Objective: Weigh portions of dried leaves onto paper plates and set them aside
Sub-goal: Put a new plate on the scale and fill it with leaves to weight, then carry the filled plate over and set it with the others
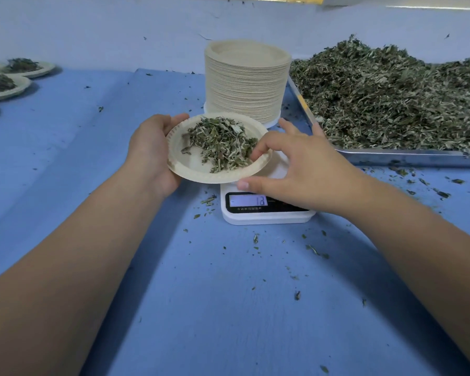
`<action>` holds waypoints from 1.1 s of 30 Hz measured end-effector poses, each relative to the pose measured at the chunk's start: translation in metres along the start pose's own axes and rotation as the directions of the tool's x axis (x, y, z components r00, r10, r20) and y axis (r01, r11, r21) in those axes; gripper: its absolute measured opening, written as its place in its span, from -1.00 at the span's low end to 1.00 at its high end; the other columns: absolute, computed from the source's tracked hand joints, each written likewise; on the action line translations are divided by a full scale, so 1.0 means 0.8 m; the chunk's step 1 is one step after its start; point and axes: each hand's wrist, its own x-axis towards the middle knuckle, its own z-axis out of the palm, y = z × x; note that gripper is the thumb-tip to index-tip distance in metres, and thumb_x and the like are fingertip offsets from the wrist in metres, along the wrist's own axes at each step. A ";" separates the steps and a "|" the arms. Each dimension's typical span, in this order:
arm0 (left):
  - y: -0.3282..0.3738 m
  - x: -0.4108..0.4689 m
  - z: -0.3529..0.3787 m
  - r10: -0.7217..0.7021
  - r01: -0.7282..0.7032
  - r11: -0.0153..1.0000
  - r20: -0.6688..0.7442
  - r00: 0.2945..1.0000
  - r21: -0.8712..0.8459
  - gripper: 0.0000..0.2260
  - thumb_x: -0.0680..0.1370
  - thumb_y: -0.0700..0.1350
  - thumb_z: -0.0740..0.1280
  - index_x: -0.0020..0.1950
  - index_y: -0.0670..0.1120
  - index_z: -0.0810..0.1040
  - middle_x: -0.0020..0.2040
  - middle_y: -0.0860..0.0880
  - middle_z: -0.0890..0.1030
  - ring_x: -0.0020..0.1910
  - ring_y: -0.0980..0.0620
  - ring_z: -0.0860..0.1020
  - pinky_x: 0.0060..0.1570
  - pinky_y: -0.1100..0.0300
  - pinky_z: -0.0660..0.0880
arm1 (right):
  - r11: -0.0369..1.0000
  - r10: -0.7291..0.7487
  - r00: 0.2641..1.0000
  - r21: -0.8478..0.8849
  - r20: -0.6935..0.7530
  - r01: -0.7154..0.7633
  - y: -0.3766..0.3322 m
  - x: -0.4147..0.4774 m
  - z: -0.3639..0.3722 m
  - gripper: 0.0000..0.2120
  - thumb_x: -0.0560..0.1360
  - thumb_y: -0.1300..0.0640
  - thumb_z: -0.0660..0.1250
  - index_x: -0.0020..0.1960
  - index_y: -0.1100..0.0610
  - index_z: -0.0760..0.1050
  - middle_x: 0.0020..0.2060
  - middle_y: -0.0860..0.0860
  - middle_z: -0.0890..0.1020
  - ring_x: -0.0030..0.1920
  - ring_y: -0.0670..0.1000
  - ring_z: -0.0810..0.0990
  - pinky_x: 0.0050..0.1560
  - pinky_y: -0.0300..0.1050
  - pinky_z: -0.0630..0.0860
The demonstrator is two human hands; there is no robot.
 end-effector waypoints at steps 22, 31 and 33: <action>0.098 0.107 -0.178 0.406 -0.141 0.819 -0.388 0.828 0.555 -0.85 0.63 -0.17 0.16 -0.01 -0.12 0.52 0.03 -0.10 0.56 0.02 -0.11 0.52 0.01 0.07 0.46 | 0.996 -0.050 0.994 -0.062 0.095 0.056 -0.138 0.213 0.141 -0.48 0.28 -0.48 0.41 -0.20 -0.03 0.46 -0.26 -0.17 0.55 -0.16 -0.07 0.54 -0.34 -0.15 0.33; 0.145 0.200 -0.260 0.534 -0.015 -0.084 0.058 0.844 0.996 -0.79 0.65 -0.16 0.14 0.19 -0.24 0.47 0.18 -0.31 0.55 0.17 -0.31 0.51 -0.06 -0.02 0.37 | 0.998 0.007 0.998 -0.061 0.069 -0.002 -0.166 0.347 0.255 -0.31 0.40 -0.52 0.15 0.29 -0.04 0.37 0.23 0.02 0.55 0.26 0.16 0.50 0.28 0.19 0.42; 0.163 0.223 -0.269 0.525 0.059 -0.193 0.052 0.850 0.979 -0.88 0.62 -0.17 0.15 0.04 -0.16 0.47 0.04 -0.24 0.55 0.08 -0.29 0.52 -0.13 0.02 0.35 | 0.997 0.014 0.998 -0.073 0.063 -0.010 -0.173 0.381 0.271 -0.26 0.41 -0.53 0.12 0.35 -0.02 0.36 0.27 0.07 0.53 0.30 0.19 0.48 0.30 0.20 0.41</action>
